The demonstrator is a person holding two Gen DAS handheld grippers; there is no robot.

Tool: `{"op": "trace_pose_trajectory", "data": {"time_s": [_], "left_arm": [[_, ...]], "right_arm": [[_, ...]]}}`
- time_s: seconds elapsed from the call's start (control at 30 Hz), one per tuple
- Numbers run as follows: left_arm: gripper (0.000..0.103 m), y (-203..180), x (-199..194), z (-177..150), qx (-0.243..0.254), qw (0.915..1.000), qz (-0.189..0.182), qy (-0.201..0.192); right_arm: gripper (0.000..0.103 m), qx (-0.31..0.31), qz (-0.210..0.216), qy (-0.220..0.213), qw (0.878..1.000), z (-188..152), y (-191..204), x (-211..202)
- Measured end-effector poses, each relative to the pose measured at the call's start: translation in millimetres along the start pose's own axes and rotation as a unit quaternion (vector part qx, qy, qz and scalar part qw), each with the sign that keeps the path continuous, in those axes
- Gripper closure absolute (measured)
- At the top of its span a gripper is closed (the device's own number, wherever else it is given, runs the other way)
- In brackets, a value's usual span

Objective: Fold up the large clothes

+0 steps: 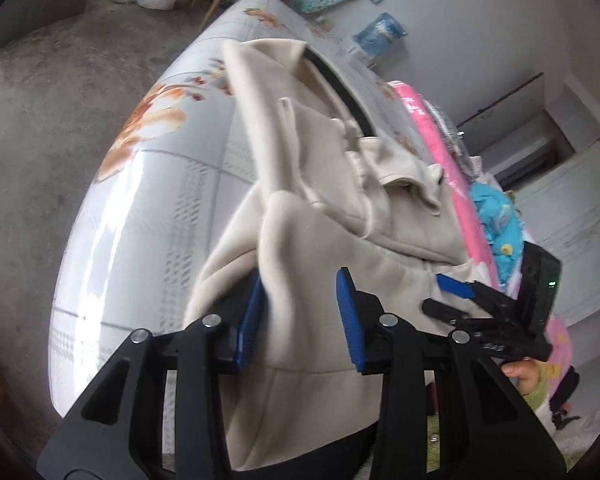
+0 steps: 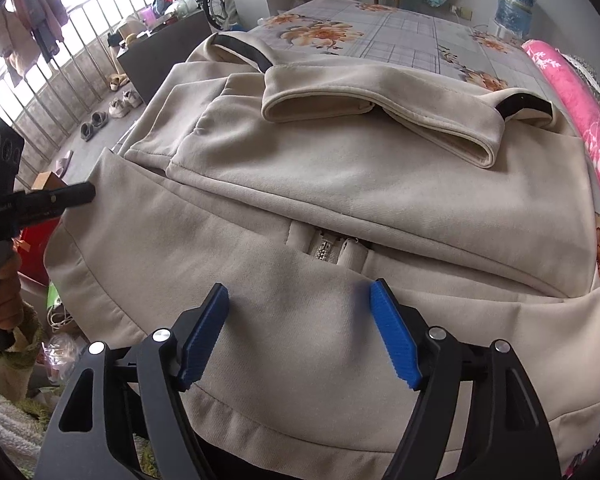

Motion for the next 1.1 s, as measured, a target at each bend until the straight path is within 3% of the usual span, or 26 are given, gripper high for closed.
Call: {"op": "trace_pose_trajectory", "data": {"time_s": [0.13,0.17,0.27,0.3,0.33,0.43,0.53,0.57,0.7,0.8,0.9,0.97,1.1], "left_arm": [[0.068,-14,-5,1,0.022,0.9975,-0.065,-0.020],[0.068,-16,-2,1,0.027,0.9975,-0.063,-0.018],[0.069,-8,14,2,0.022,0.9997,-0.012,0.006],[0.077,-4,20,3,0.013,0.9998,0.004,0.016],[0.078,-3,20,3,0.011,0.9998,0.008,0.015],[0.078,-13,18,7,0.022,0.9997,0.006,0.004],[0.077,-30,9,10,0.055,0.9979,-0.030,-0.019],[0.077,-37,8,10,0.069,0.9971,-0.025,-0.020],[0.080,-39,30,10,0.101,0.9907,0.087,0.027],[0.082,-45,33,9,0.121,0.9838,0.127,0.037],[0.083,-59,38,7,0.160,0.9671,0.191,0.049],[0.083,-73,45,4,0.192,0.9504,0.238,0.055],[0.083,-88,45,-3,0.231,0.9243,0.298,0.060]], "right_arm": [[0.031,0.002,0.002,-0.001,1.000,0,-1,0],[0.031,0.002,0.003,-0.002,1.000,0,-1,0],[0.029,0.002,0.003,-0.003,1.000,0,0,1],[0.029,0.001,0.002,-0.003,1.000,0,1,1],[0.029,0.000,0.001,-0.003,1.000,0,1,1],[0.029,0.000,0.002,-0.005,1.000,-1,1,1],[0.028,0.000,0.006,-0.008,1.000,-2,0,1],[0.028,-0.001,0.006,-0.008,1.000,-2,0,1],[0.028,0.001,0.011,-0.011,1.000,-3,-1,0],[0.028,0.007,0.015,-0.013,1.000,-4,-3,-2],[0.028,0.023,0.023,-0.021,0.999,-6,-10,-9],[0.028,0.033,0.026,-0.027,0.999,-8,-15,-14],[0.029,0.055,0.021,-0.056,0.997,-17,-36,-37]]}}
Point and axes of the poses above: each gripper's, at about its wrist camera, not at the fingertips, and x roughly the way its jaws point, y to its left, z to its top, the point moved 2 cm from there along x, roughly the way its jaws point, and after that the axes turned 10 degrees about x, right-handed, at the moved point
